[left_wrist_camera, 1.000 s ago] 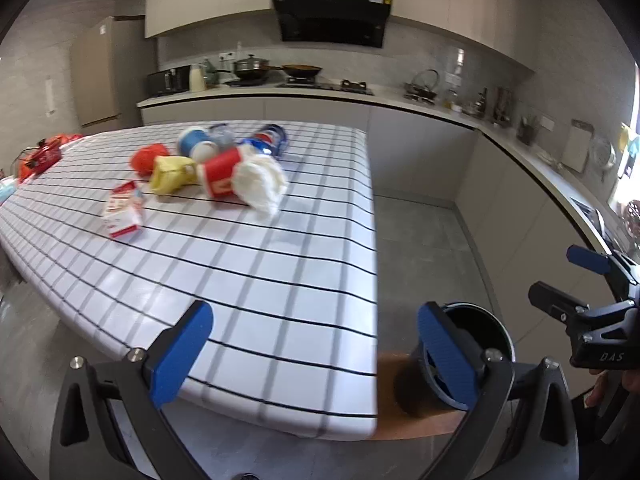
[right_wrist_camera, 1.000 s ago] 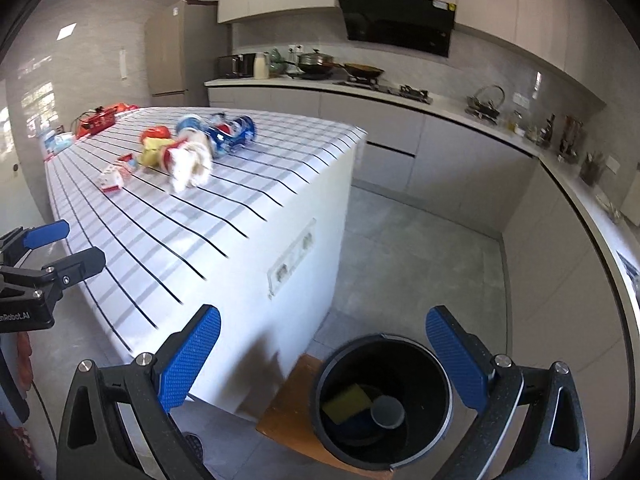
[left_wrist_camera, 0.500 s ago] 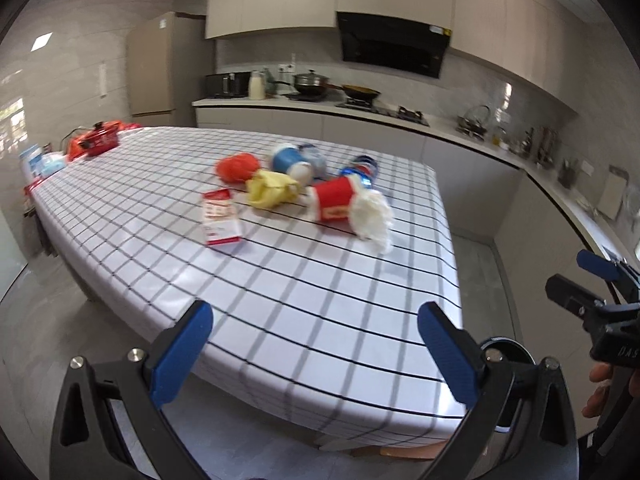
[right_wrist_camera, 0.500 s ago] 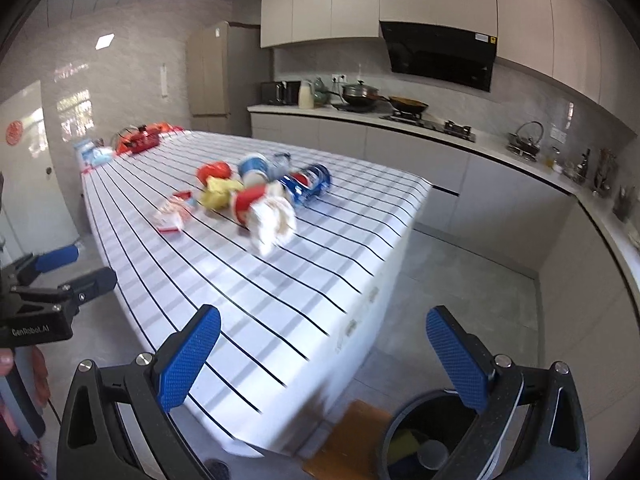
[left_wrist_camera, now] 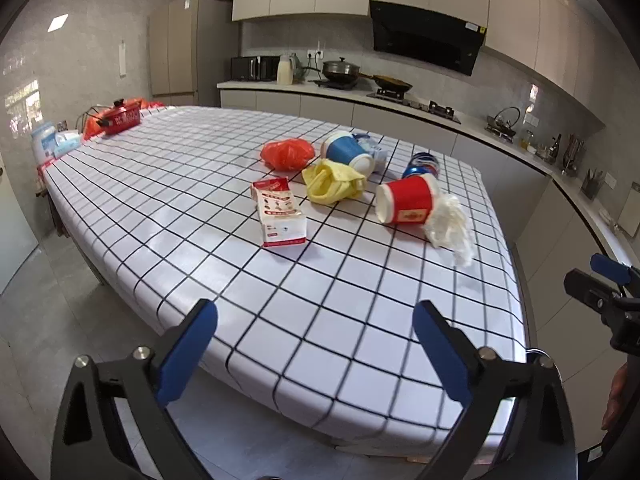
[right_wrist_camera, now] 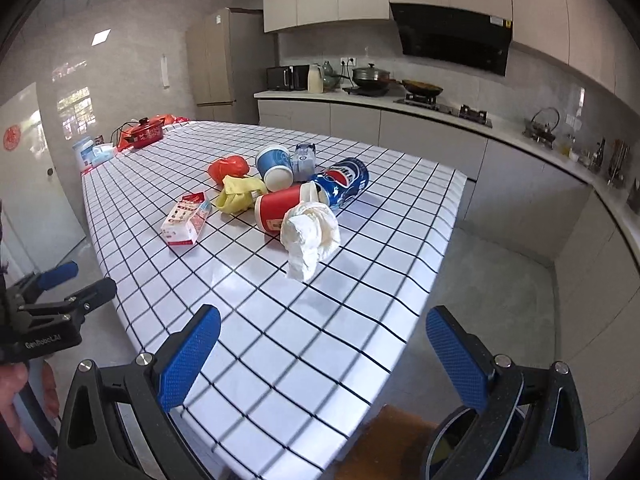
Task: Collect trash
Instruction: 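Grasp the white plastic bag with the right gripper while the left grasps the milk carton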
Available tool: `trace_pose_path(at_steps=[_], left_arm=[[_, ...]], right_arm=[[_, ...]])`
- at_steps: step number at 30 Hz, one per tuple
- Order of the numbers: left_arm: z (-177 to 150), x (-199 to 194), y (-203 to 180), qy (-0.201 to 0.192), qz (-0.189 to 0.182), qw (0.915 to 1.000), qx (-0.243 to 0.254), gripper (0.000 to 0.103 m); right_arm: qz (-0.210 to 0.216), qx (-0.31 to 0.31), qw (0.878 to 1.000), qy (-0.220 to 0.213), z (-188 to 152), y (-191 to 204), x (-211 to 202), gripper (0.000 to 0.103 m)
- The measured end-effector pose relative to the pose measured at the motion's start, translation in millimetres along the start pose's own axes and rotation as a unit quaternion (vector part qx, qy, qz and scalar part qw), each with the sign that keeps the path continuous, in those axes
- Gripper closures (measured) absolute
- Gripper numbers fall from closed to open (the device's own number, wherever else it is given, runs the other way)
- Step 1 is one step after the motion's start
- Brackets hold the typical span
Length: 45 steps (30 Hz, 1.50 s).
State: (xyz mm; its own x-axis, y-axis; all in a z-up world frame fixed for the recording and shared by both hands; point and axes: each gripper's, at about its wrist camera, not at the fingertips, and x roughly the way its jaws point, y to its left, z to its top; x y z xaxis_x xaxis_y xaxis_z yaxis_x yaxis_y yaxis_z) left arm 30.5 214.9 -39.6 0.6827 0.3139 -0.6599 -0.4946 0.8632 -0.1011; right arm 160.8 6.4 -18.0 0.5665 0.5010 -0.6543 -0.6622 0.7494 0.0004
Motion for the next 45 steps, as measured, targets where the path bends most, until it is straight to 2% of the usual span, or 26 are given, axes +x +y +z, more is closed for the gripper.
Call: trace_pose_path(at_steps=[10,12,23,26,30,33,34,37,40,45], left_arm=[[24,63,17,0.026,-0.001,0.9996,0.006,0.006],[29,79,20,0.035,-0.004,0.9994,0.003,0.009],[52,134,31,0.055,-0.007,0.9985,0.000,0.012],[57,148,32,0.065,-0.007,0.9978,-0.001,0.013],[62,161,35,0.085,-0.019,0.9961,-0.009,0.020],[65,161,39,0.083,-0.023,0.9962,-0.008,0.029],[65,161,41,0.082,-0.025,0.9963,-0.008,0.039],[65,157,48,0.076,-0.044,0.9961,-0.010,0.045],[61,150,48,0.069,-0.051,0.9963,0.002,0.050],[58,140,41,0.063,-0.053,0.9965,0.015,0.050]], right_arm=[[-0.010,-0.011,0.999,0.032,26,14,69,0.000],[-0.012,-0.011,0.999,0.038,31,16,85,0.000],[-0.019,-0.009,0.998,0.066,51,19,158,0.005],[-0.021,-0.003,0.997,0.074,53,16,173,0.009],[-0.021,0.006,0.996,0.084,54,13,187,0.018],[-0.015,0.015,0.996,0.092,53,13,193,0.038],[-0.013,0.017,0.995,0.094,52,13,194,0.047],[-0.009,0.024,0.996,0.089,51,13,191,0.057],[-0.005,0.027,0.996,0.084,50,13,189,0.063],[-0.004,0.030,0.996,0.082,51,14,183,0.067]])
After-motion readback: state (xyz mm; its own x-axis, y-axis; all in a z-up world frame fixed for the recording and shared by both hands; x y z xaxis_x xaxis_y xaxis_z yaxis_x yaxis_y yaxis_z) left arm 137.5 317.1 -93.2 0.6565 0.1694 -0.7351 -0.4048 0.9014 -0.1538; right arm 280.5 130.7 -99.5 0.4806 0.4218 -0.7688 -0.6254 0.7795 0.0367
